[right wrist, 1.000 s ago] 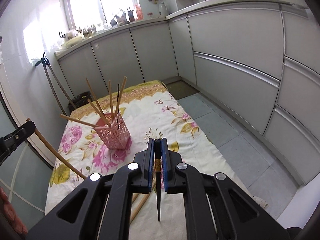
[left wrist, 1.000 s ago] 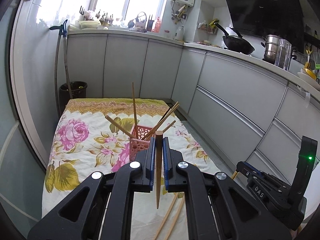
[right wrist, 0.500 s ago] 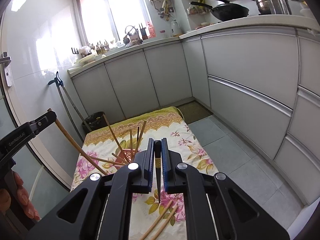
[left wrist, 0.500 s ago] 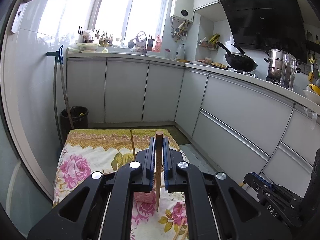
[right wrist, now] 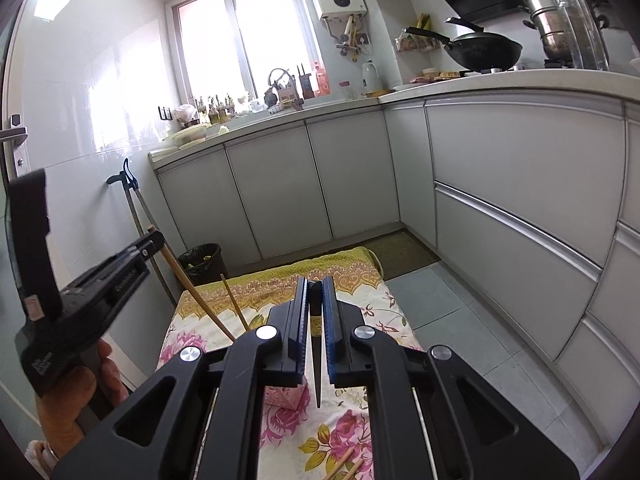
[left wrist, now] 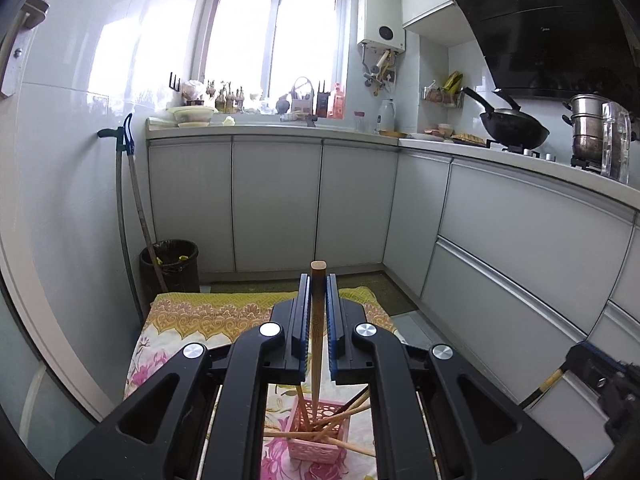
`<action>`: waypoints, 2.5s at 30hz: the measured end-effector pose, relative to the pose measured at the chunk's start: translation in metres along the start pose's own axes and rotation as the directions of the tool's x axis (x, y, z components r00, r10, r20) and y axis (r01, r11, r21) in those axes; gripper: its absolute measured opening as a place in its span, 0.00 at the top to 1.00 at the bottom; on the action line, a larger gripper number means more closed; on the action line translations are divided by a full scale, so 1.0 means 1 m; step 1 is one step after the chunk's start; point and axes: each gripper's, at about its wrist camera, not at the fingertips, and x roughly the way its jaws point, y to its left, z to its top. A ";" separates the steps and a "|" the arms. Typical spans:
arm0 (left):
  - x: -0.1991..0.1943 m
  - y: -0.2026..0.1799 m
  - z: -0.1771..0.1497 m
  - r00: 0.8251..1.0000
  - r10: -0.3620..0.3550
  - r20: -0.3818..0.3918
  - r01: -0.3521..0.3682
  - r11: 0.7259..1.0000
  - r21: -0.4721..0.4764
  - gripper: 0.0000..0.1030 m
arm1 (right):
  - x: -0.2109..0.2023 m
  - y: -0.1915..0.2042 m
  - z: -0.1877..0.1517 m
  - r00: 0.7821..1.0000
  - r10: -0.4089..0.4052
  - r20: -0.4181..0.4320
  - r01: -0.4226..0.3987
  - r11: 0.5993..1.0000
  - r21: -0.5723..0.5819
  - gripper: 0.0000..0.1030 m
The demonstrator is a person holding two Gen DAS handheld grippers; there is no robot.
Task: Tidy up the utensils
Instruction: 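Insert both held items into the pink holder and open both tools, then move the left tool to the last two chopsticks and grasp one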
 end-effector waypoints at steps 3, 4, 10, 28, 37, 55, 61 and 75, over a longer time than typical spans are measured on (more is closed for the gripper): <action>0.022 0.005 -0.016 0.999 0.019 -0.045 -0.020 1.000 -0.009 0.94 | 0.005 -0.001 0.006 1.000 0.006 0.008 -0.006 1.000 0.006 0.93; 0.029 0.007 -0.021 0.998 0.021 -0.066 -0.022 1.000 -0.014 0.93 | 0.006 -0.001 0.009 1.000 0.009 0.010 -0.009 1.000 0.011 0.93; 0.032 0.018 -0.034 0.995 0.012 -0.097 -0.016 0.999 -0.045 0.79 | 0.005 0.000 0.032 0.998 0.028 0.051 -0.030 0.999 0.036 0.93; -0.046 0.052 -0.047 0.996 0.078 -0.032 -0.081 0.990 -0.113 0.77 | 0.049 0.073 0.048 0.989 0.097 0.109 -0.095 0.995 -0.020 0.93; -0.043 0.081 -0.055 0.993 0.098 -0.063 -0.107 0.983 -0.151 0.77 | 0.123 0.084 -0.006 0.997 0.079 0.011 -0.078 0.996 -0.032 0.93; -0.039 0.074 -0.071 0.986 0.053 -0.160 -0.072 0.991 -0.112 0.73 | 0.077 0.035 -0.022 0.998 0.035 0.056 -0.042 0.990 0.138 0.12; -0.041 0.057 -0.083 0.979 0.021 -0.202 -0.035 0.997 -0.067 0.66 | 0.046 -0.011 -0.050 0.997 -0.080 -0.010 0.080 0.985 0.151 0.06; -0.034 -0.017 -0.131 0.896 -0.139 -0.421 0.199 0.975 0.100 0.26 | 0.034 -0.087 -0.152 0.859 -0.240 -0.452 0.307 0.948 0.081 0.06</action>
